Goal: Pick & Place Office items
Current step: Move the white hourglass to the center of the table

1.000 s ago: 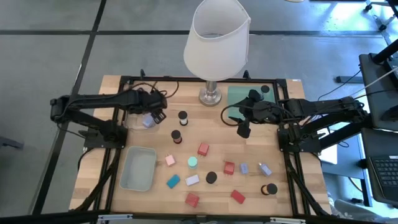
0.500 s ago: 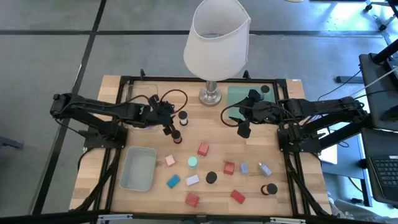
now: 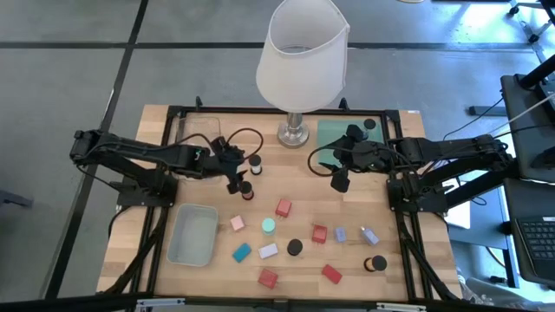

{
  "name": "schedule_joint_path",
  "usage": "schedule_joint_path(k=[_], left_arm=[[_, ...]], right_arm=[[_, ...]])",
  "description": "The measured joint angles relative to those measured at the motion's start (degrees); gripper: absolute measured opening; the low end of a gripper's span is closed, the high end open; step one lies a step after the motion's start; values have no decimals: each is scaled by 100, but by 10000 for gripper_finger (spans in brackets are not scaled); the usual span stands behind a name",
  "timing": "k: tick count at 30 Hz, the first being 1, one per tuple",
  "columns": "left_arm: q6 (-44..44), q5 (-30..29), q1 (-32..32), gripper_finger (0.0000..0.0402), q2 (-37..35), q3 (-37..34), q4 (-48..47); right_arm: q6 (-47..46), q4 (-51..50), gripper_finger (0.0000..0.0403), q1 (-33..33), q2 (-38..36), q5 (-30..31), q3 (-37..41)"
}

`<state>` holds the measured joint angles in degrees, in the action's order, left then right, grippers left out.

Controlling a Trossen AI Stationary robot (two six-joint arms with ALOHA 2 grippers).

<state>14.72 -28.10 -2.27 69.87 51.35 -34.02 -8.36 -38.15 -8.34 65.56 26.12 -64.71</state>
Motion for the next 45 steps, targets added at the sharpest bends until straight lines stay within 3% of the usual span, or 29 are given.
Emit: schedule_joint_path(k=[5, 11, 20, 28, 40, 45], left_arm=[[-1031, -39, -32, 294, 0, -19, 160], [-1645, 253, 19, 294, 2, -348, 1359], [-949, 212, 178, 294, 4, -945, 2446], [-976, 355, 178, 295, 2, -1576, 3316], [-997, 333, 457, 355, 19, -1735, 3413], [-937, 736, 822, 365, 227, -1738, 3601]], right_arm=[[-2, 0, 253, 0, 0, -3, 0], [-13, 0, 253, 0, 0, -19, 0], [-13, 0, 253, 0, 0, -19, 0], [-13, 0, 253, 0, 0, -16, 0], [-13, 0, 253, 0, 0, -15, 0], [-11, 2, 253, 0, 0, -16, 0]])
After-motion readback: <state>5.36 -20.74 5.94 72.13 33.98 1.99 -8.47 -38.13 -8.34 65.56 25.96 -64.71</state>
